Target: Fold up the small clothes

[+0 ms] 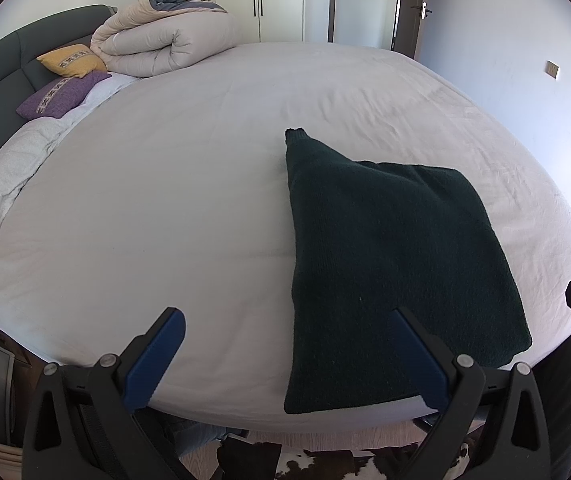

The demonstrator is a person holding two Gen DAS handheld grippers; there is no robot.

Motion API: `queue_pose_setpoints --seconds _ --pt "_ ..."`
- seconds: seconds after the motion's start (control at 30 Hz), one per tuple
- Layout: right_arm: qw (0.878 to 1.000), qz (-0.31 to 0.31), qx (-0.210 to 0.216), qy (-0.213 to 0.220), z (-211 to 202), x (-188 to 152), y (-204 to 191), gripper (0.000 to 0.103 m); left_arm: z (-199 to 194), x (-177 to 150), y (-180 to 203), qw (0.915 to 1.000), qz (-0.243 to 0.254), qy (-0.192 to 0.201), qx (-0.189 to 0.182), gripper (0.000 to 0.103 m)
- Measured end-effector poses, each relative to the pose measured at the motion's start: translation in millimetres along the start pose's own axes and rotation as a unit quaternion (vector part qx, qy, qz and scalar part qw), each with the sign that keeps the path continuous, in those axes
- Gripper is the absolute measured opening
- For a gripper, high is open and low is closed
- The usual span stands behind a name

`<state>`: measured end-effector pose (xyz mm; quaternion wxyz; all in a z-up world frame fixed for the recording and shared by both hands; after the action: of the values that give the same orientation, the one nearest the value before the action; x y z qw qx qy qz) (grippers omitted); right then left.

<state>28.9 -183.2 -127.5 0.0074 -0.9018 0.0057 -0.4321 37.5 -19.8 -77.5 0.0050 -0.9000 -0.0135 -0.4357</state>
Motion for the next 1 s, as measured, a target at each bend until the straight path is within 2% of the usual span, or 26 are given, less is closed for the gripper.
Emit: queue_pose_setpoints --seconds 1.0 --pt "1.0 -0.002 0.001 -0.003 -0.9 -4.5 1.3 0.103 1.3 -2.8 -0.5 1.0 0.005 -0.006 -0.001 0.103"
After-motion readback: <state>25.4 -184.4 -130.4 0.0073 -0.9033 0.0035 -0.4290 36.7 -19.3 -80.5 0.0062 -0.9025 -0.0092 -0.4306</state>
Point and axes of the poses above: each gripper's, at about its wrist camera, not at the fingertips, and z roughly the way its jaws point, y to its right, x to its top, the point moved 8 cm from there along z, roughly the way its jaws point, and after that the axes turned 14 degrees about y, right-handed, at the moved point
